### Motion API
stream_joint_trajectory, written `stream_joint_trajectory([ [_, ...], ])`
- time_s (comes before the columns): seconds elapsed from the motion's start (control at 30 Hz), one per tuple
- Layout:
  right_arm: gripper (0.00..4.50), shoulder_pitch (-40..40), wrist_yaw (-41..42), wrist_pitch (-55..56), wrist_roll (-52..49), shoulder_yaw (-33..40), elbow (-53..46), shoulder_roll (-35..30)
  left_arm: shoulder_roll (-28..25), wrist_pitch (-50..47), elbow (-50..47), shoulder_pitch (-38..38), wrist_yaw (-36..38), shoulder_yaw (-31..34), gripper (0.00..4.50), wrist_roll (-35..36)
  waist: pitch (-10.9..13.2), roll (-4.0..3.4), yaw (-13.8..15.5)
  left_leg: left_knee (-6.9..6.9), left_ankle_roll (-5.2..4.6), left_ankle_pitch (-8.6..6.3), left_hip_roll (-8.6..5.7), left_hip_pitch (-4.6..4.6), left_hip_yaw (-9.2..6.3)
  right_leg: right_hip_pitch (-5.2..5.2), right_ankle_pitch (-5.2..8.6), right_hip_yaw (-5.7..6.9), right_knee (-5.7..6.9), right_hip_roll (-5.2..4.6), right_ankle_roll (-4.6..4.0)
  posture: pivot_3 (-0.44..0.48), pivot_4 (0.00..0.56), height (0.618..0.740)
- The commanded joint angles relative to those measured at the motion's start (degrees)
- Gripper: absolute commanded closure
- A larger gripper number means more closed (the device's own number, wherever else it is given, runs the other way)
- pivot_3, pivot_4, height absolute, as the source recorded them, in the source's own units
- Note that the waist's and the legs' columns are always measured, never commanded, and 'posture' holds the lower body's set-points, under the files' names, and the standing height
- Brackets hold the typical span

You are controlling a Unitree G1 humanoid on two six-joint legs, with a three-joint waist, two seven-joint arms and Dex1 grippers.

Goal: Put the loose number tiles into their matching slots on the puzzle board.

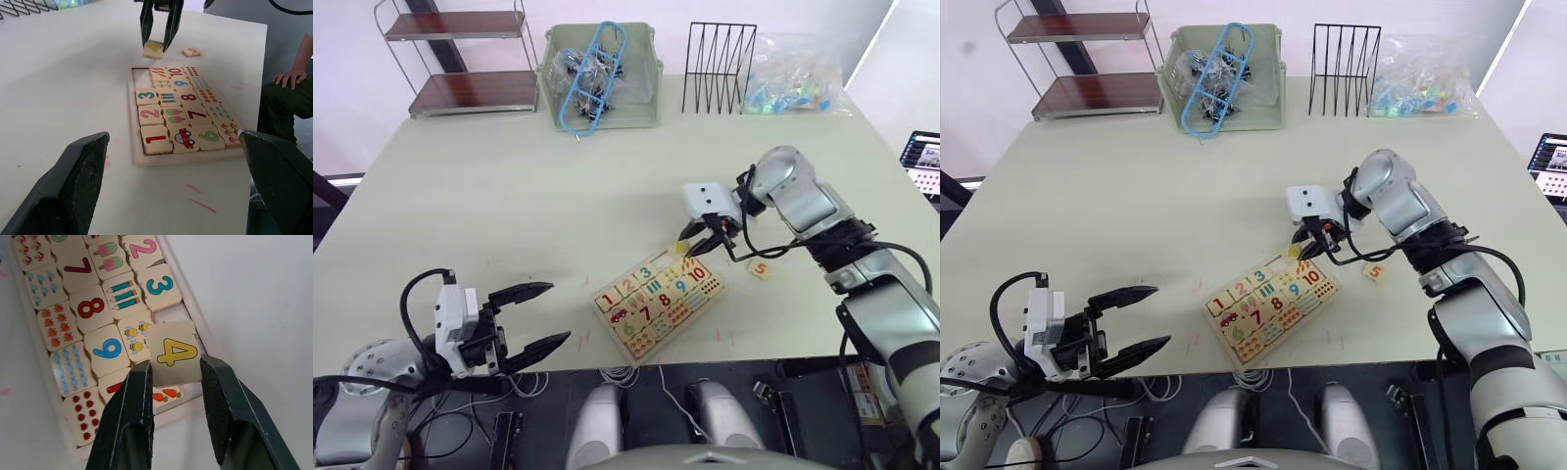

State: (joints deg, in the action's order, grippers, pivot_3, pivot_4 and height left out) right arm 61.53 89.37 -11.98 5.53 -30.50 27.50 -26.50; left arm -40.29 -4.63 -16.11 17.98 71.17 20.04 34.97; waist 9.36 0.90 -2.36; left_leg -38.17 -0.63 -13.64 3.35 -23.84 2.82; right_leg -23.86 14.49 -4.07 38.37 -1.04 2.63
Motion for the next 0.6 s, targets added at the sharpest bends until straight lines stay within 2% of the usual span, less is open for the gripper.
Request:
stream_joint_trajectory([
  [0.03,3.66,3.1,-0.2,1.9,1.8,-0.8,1.4,1.8,-0.3,0.9,-0.7,-0.5,0.1,0.6,0.00,0.3,0.0,-0.01,0.0,0.01,0.00,0.00,0.00,0.00,0.00,-0.02,0.00,0.00,0.00,0.00,0.00,0.000,0.150,0.740],
  [0.6,3.66,7.3,0.4,7.3,8.6,-4.5,8.5,7.8,-1.3,0.8,0.1,0.1,1.3,1.8,0.00,0.6,0.0,-0.03,0.0,0.07,0.00,0.00,0.00,0.00,0.00,-0.05,0.02,0.01,0.00,0.00,-0.04,0.000,0.150,0.740],
])
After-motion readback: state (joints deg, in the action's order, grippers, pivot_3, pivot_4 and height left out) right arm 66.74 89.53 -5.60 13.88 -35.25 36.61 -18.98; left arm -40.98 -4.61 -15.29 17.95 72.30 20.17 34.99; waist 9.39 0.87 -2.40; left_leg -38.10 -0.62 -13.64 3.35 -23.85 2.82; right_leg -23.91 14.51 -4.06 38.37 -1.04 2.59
